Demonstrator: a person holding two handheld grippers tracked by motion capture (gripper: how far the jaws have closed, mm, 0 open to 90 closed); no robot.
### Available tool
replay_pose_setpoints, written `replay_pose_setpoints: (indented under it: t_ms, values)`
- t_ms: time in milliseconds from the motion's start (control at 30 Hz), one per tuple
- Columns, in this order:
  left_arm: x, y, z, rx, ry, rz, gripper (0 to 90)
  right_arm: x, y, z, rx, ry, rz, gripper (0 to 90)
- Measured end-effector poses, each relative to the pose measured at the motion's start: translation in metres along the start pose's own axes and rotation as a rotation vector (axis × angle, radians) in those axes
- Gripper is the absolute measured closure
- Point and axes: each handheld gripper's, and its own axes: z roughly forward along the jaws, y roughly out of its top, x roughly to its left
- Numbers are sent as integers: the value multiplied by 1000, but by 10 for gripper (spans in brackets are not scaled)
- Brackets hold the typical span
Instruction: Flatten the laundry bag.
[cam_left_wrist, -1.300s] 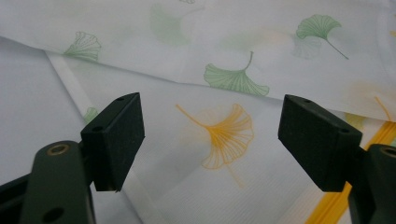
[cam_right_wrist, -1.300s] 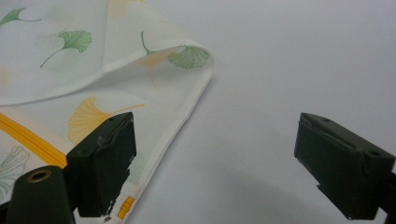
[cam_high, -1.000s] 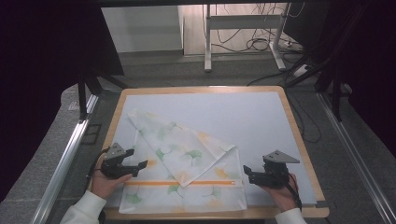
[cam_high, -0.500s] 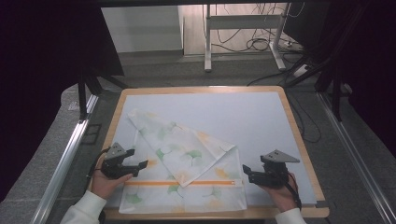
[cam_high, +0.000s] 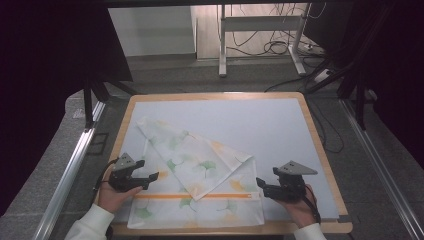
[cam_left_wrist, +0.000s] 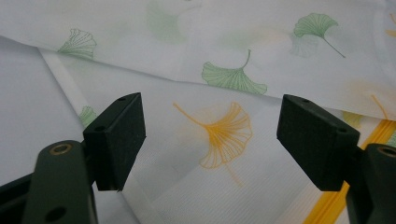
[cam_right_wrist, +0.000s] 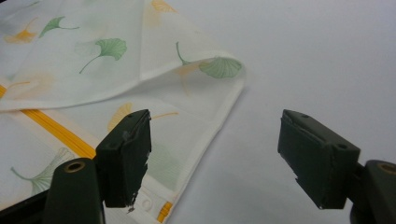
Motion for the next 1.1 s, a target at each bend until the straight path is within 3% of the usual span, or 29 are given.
replay_pose_setpoints:
  t_ms: [633, 1100]
  values:
    - [0, 0, 2, 10, -3, 3, 237, 10, 6, 2, 3, 40, -20, 305]
    - [0, 0, 1, 9, 4, 6, 237, 27, 24, 3, 2, 82, -64, 326]
